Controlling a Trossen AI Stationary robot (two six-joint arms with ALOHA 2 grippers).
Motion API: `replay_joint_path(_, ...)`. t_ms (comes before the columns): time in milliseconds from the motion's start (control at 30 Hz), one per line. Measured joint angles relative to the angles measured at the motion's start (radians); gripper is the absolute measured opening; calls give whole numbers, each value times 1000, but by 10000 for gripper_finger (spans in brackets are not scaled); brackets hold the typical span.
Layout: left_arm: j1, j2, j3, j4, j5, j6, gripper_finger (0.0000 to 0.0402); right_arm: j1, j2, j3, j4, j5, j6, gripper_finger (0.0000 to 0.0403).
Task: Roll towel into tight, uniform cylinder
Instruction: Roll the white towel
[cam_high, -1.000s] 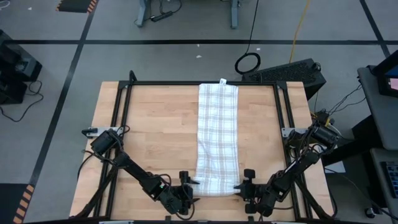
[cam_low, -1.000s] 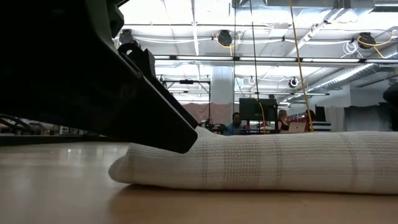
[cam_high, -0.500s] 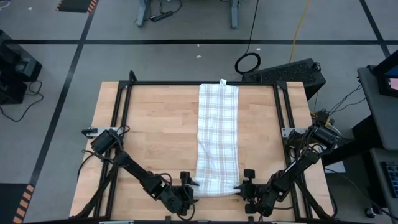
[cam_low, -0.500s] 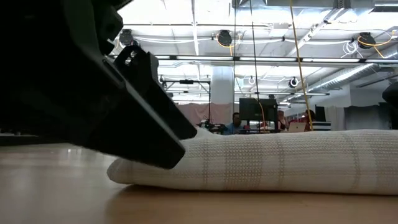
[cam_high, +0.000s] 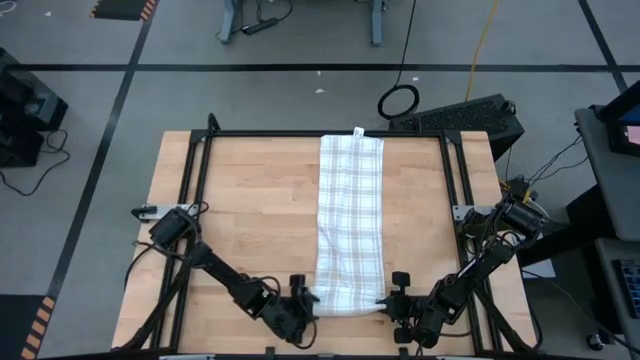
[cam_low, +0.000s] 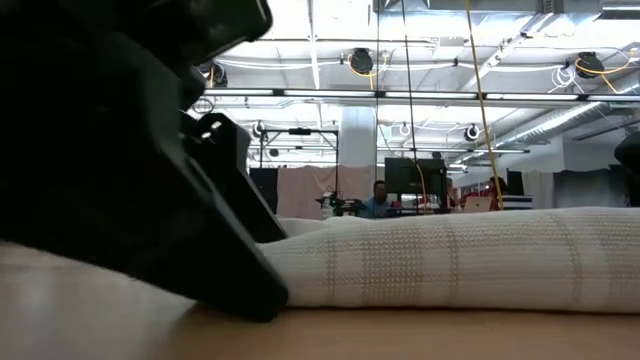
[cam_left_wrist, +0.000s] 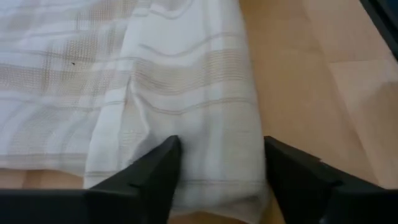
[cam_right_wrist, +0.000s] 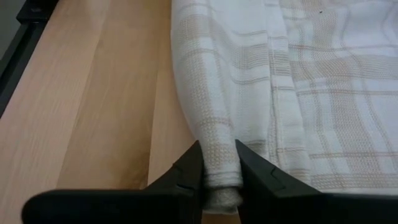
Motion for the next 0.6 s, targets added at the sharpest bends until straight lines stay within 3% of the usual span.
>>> replay_joint_path(400,29,-4,1,-18,110,-29,22,0,-20,-2,-4,-20,23,60)
replay_joint_path(600,30,-24,-2,-16,176,-59,34,-7,-54,-3,-4,-66,21,60)
